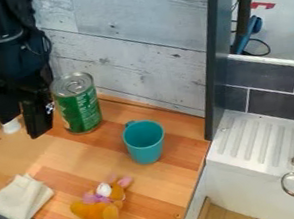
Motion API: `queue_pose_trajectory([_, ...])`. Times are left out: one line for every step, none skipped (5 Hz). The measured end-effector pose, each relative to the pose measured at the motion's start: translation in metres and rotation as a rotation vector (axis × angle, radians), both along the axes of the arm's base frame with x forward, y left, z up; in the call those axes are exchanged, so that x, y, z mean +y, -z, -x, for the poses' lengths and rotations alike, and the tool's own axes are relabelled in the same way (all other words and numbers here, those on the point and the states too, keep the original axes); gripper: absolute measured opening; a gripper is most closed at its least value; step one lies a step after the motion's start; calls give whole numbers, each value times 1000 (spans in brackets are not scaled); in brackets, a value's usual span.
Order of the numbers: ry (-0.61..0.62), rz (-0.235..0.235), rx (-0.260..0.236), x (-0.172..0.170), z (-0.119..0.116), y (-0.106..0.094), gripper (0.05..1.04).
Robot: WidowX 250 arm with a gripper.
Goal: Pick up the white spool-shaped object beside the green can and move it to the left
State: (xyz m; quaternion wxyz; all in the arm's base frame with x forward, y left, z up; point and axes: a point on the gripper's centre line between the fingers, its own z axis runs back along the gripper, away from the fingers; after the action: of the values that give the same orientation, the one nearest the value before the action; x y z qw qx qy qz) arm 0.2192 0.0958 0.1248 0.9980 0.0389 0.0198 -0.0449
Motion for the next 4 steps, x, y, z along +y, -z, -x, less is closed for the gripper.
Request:
queue_pose_trajectory([2,10,18,-1,1,4,1002])
queue_pose_trajectory([-6,18,-28,10,-7,-10,1002])
queue_pose_trajectory([-14,23,-52,39,-14,-23,1002])
queue_pose_trajectory([-58,-2,-58,71,-19,-22,1002])
